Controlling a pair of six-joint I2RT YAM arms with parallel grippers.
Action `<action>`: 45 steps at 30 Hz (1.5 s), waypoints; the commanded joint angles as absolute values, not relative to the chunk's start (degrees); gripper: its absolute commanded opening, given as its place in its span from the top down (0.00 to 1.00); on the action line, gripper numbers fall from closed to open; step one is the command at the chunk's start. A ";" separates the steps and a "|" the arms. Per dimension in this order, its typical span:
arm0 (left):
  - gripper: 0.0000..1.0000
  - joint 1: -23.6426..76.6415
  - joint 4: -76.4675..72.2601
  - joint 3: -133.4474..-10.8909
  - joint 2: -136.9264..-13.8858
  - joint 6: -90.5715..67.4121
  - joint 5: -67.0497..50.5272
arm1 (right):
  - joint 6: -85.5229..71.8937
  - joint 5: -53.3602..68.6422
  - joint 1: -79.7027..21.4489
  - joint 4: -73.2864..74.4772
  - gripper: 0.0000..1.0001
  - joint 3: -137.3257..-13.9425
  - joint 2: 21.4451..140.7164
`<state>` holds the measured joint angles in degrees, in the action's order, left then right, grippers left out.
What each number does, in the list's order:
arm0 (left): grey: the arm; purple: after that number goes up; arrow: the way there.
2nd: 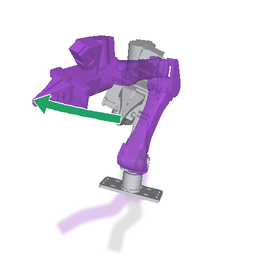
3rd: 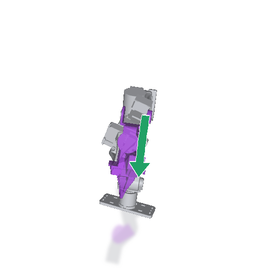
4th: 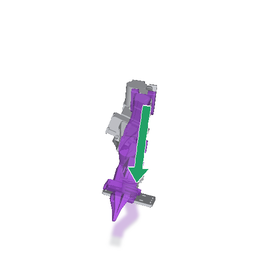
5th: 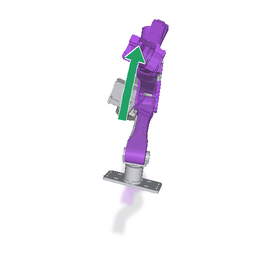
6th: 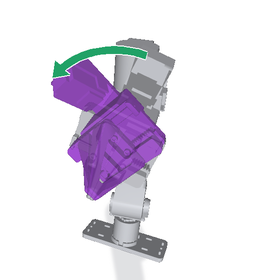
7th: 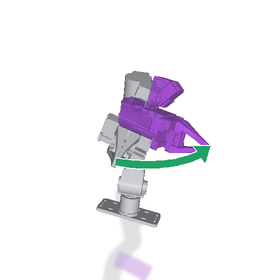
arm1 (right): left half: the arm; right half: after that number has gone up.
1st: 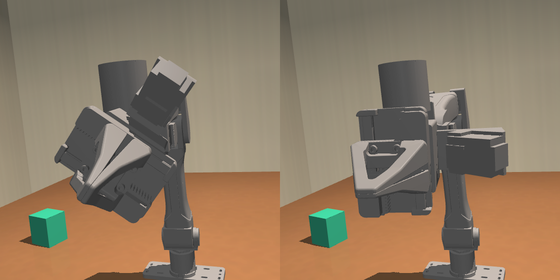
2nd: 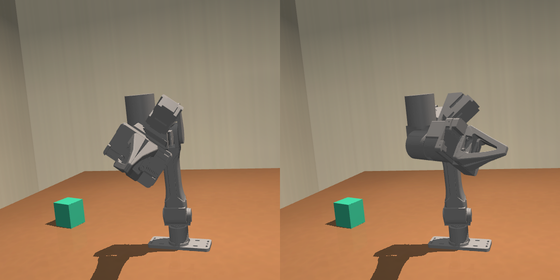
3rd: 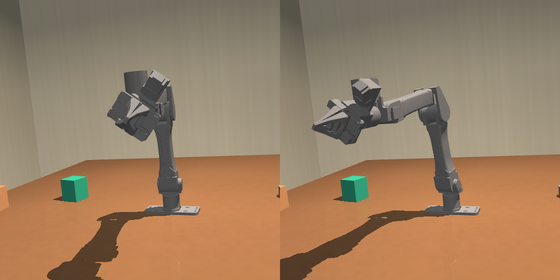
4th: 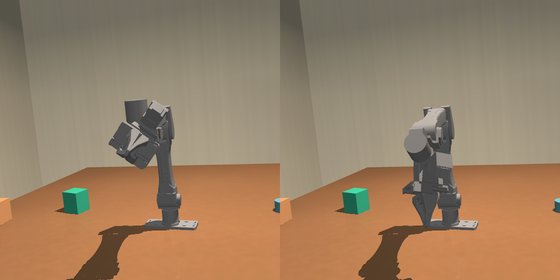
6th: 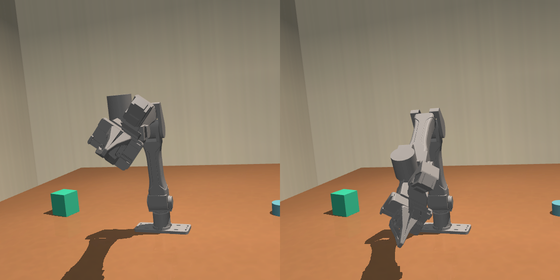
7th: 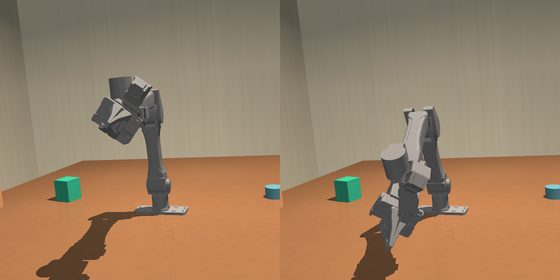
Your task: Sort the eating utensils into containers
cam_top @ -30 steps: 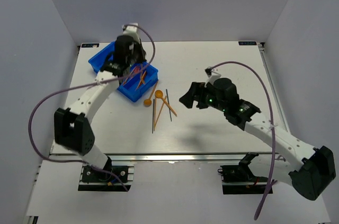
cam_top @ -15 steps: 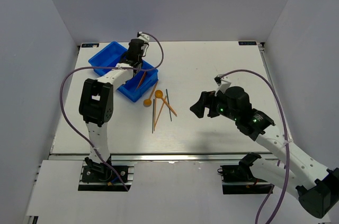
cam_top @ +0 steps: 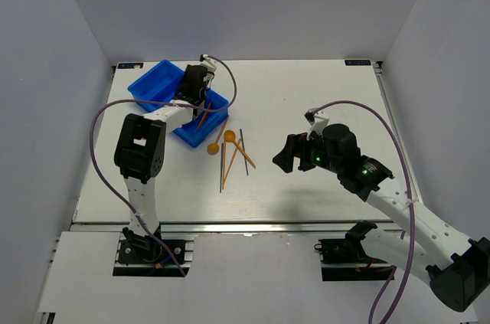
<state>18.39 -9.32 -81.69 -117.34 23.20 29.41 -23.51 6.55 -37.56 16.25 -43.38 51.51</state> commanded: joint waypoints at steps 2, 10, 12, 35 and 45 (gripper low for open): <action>0.26 18.46 -11.43 -80.51 -112.33 22.51 30.32 | -22.24 7.12 -37.44 14.15 0.11 -45.61 52.47; 0.02 18.98 -1.95 -85.86 -97.84 14.34 27.51 | -19.51 6.07 -38.05 12.92 0.11 -50.43 62.91; 0.02 19.60 2.18 -87.27 -92.39 11.17 28.21 | -18.37 5.19 -39.54 13.62 0.11 -52.81 69.30; 0.02 19.78 18.02 -44.31 -40.96 -12.75 26.82 | -7.21 -8.35 -48.78 23.20 0.67 -86.57 115.21; 0.02 19.86 18.02 -43.95 -43.86 -13.27 21.97 | -6.33 -9.40 -49.13 22.41 0.72 -88.77 120.23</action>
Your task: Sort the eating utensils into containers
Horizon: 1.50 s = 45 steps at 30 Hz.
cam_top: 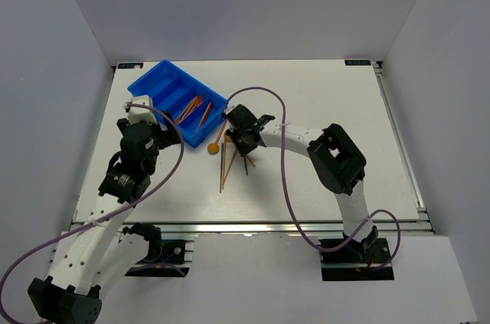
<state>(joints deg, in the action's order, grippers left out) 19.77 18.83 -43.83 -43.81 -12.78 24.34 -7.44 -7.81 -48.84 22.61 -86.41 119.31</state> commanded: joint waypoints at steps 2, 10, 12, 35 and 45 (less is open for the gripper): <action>0.02 19.78 17.93 -43.86 -43.86 -13.27 21.71 | -6.07 -9.93 -49.22 22.41 0.78 -88.86 120.94; 0.02 19.78 17.32 -44.12 -44.38 -14.41 17.15 | -7.55 -13.62 -49.57 22.15 1.00 -87.10 115.95; 0.02 19.78 17.32 -44.91 -45.17 -17.21 15.04 | -8.26 -14.32 -49.66 22.50 1.00 -85.70 113.48; 0.62 29.00 -26.63 -35.51 -67.50 -56.43 -13.36 | -22.50 8.17 -53.17 8.35 1.00 -69.61 82.53; 1.00 25.95 -5.86 -48.23 -71.45 -40.39 -13.18 | -24.26 0.28 -52.04 8.17 0.11 -68.03 79.73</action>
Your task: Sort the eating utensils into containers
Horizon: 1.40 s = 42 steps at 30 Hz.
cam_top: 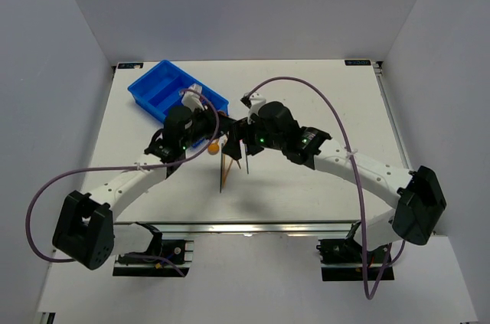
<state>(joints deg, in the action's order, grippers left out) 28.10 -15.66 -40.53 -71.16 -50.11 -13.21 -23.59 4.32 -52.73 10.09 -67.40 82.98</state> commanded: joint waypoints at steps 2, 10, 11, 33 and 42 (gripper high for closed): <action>1.00 22.17 -0.11 -55.76 -73.55 -36.14 -14.84 | -24.34 -3.24 -50.63 11.15 0.11 -66.37 77.00; 1.00 13.54 20.07 -91.04 -98.31 -2.92 15.60 | -23.74 -2.73 -41.40 13.36 0.11 -55.47 64.61; 1.00 13.01 16.30 -91.84 -99.92 -0.81 17.73 | -23.82 -2.38 -41.31 13.45 0.11 -54.50 63.82; 1.00 5.63 -18.80 -112.94 -134.21 30.58 30.77 | -22.32 6.06 -41.40 14.94 0.11 -39.46 48.60; 1.00 0.45 -23.38 -108.29 -136.93 28.83 26.10 | -23.73 7.56 -42.10 9.84 0.11 -41.30 57.56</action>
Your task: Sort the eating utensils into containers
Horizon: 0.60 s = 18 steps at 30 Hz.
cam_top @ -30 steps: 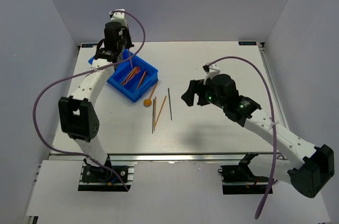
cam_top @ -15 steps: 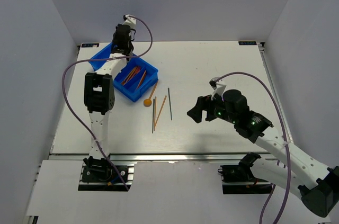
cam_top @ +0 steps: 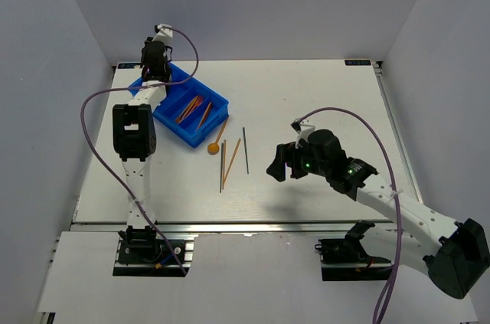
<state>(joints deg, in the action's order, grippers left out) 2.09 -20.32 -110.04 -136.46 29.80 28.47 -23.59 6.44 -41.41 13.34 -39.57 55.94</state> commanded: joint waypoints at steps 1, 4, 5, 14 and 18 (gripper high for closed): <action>0.99 0.18 -23.64 -107.15 -137.11 28.39 25.84 | -23.56 7.38 -42.36 9.84 0.11 -41.83 58.00; 0.77 0.18 -25.57 -102.94 -136.41 27.77 24.35 | -22.77 6.42 -42.89 10.63 0.11 -44.11 59.94; 0.76 0.18 -26.27 -102.05 -135.54 27.77 23.65 | -22.50 5.89 -42.98 10.72 0.11 -44.73 60.72; 0.22 0.18 -25.85 -100.72 -131.49 22.42 22.15 | -22.41 4.22 -43.59 9.67 0.11 -47.72 63.98; 0.02 0.18 -25.14 -100.37 -126.84 18.55 22.68 | -21.80 3.51 -43.68 10.02 0.11 -49.83 66.79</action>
<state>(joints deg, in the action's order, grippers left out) 0.03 -25.21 -100.25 -135.87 22.74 23.22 -23.20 4.67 -43.31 11.79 -46.28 65.17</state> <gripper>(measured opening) 0.966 0.894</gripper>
